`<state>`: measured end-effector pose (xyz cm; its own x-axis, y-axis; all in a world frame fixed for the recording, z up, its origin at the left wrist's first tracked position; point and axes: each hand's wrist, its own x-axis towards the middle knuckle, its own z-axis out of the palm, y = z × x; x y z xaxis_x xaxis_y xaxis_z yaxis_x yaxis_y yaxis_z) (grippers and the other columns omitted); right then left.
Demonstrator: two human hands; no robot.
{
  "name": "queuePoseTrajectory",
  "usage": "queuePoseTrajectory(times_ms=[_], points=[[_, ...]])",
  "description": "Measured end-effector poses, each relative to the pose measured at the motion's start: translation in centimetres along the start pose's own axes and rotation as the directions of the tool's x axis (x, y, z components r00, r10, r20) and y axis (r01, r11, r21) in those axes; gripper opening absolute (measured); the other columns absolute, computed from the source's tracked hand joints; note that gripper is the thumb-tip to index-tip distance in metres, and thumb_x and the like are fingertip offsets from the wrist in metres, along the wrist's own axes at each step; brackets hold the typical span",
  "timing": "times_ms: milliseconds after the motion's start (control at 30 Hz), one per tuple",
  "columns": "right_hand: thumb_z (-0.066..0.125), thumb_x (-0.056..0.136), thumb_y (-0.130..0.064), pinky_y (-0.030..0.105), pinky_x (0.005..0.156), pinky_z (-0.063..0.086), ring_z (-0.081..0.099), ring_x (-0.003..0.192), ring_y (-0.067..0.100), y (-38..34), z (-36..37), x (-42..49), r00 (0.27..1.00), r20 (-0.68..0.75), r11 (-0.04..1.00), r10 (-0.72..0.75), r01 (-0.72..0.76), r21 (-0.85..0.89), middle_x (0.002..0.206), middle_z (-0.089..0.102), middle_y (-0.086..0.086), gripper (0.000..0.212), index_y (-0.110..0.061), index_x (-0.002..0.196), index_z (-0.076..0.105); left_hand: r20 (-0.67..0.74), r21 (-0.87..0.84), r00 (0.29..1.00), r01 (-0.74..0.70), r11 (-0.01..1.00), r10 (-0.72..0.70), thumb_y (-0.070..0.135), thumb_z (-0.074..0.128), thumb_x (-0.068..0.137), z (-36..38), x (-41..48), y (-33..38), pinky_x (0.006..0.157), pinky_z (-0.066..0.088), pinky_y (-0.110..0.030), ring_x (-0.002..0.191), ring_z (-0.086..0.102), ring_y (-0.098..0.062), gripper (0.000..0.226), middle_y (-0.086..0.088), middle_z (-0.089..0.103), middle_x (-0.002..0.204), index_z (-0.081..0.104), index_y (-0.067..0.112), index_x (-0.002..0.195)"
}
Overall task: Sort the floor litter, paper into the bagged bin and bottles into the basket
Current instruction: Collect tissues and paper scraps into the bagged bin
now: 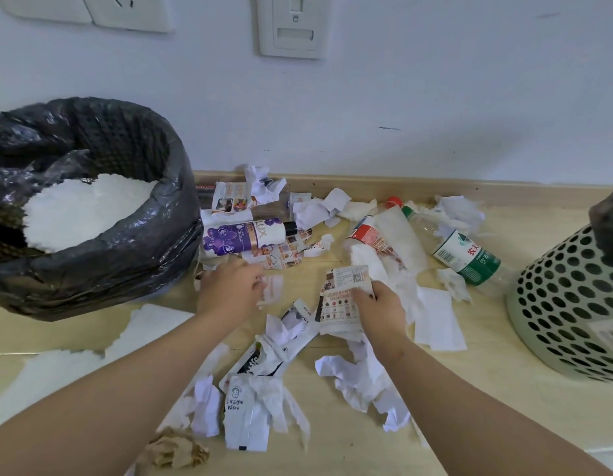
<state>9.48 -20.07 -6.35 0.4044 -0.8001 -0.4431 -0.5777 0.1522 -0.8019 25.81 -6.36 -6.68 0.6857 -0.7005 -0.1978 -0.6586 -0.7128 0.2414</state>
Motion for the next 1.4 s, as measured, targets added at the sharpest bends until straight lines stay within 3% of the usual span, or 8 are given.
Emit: queuePoseTrajectory(times_ms=[167,367,500,600,867,1033,1200,1400], points=[[0.043,0.094,-0.011,0.021,0.061,0.045,0.055,0.074,0.012,-2.4,0.3,-0.2,0.996,-0.063,0.982,-0.057,0.067,0.178,0.078,0.058,-0.010,0.018,-0.025,0.088,0.054,-0.079,-0.527,0.987,0.081,0.846,-0.143,0.023,0.048,0.096,-3.7,0.7,2.0,0.059,0.042,-0.029,0.072,0.057,-0.022,0.016,0.002,0.060,0.076,0.061,0.015,0.100],[0.042,0.097,-0.012,0.034,0.068,0.052,0.061,0.076,0.017,-4.2,2.1,-1.2,0.958,0.252,0.853,0.134,-0.241,0.463,0.086,0.064,0.001,0.017,-0.017,0.108,0.054,0.261,-0.896,0.918,0.345,0.279,-0.298,0.019,0.054,0.093,-4.6,0.1,5.2,0.071,0.058,-0.045,0.081,0.069,-0.030,0.012,-0.011,0.070,0.093,0.061,0.014,0.085],[0.045,0.098,-0.020,0.034,0.060,0.054,0.066,0.073,0.022,-4.2,3.2,-1.7,0.924,0.361,0.805,0.123,-0.306,0.508,0.090,0.068,0.006,0.022,-0.014,0.117,0.055,0.213,-0.861,0.910,0.347,0.372,-0.354,0.022,0.054,0.092,-3.1,-0.2,5.3,0.080,0.056,-0.047,0.088,0.067,-0.030,0.006,-0.009,0.067,0.100,0.058,0.018,0.089],[0.055,0.093,-0.009,0.045,0.078,0.056,0.068,0.089,0.028,-4.0,3.7,-1.8,0.929,0.370,0.863,0.015,-0.198,0.464,0.098,0.069,0.008,0.017,-0.018,0.107,0.060,0.206,-0.862,0.906,0.347,0.370,-0.370,0.020,0.057,0.091,-2.2,-0.5,5.1,0.073,0.056,-0.039,0.089,0.065,-0.027,0.008,-0.005,0.064,0.103,0.055,0.021,0.099],[0.057,0.086,0.004,0.045,0.084,0.056,0.067,0.093,0.026,-2.1,3.2,-0.3,0.975,0.200,0.934,0.099,-0.160,0.319,0.093,0.069,0.003,0.027,-0.024,0.089,0.059,0.246,-0.820,0.916,0.371,0.435,-0.316,0.024,0.053,0.094,-0.3,-0.1,4.4,0.077,0.053,-0.034,0.087,0.058,-0.015,0.008,0.005,0.058,0.098,0.056,0.020,0.100],[0.042,0.088,0.004,0.049,0.079,0.057,0.068,0.089,0.031,0.4,3.0,0.8,0.950,0.182,0.925,0.254,-0.293,0.243,0.086,0.068,0.004,0.030,-0.014,0.101,0.063,0.066,-0.241,0.997,0.044,0.970,-0.028,0.015,0.040,0.096,0.8,1.2,1.9,0.096,0.041,-0.038,0.122,0.043,-0.020,0.028,-0.001,0.047,0.135,0.054,0.023,0.119],[0.043,0.086,0.002,0.053,0.082,0.055,0.069,0.091,0.032,2.0,3.5,1.2,0.931,0.170,0.906,0.322,-0.355,0.231,0.095,0.071,0.008,0.032,-0.021,0.093,0.064,0.233,0.150,0.965,-0.153,0.977,0.116,0.015,0.044,0.091,2.4,3.1,0.9,0.115,0.013,-0.050,0.144,0.014,-0.030,0.059,-0.005,0.003,0.159,0.024,0.025,0.146],[0.045,0.085,-0.003,0.052,0.077,0.056,0.070,0.086,0.030,2.9,3.9,2.5,0.914,0.172,0.900,0.366,-0.395,0.185,0.094,0.072,0.008,0.027,-0.022,0.095,0.063,0.157,0.269,0.987,-0.087,0.959,0.046,0.020,0.044,0.093,3.7,2.9,2.1,0.096,0.040,-0.039,0.126,0.040,-0.026,0.054,-0.008,0.039,0.139,0.026,0.019,0.143]])
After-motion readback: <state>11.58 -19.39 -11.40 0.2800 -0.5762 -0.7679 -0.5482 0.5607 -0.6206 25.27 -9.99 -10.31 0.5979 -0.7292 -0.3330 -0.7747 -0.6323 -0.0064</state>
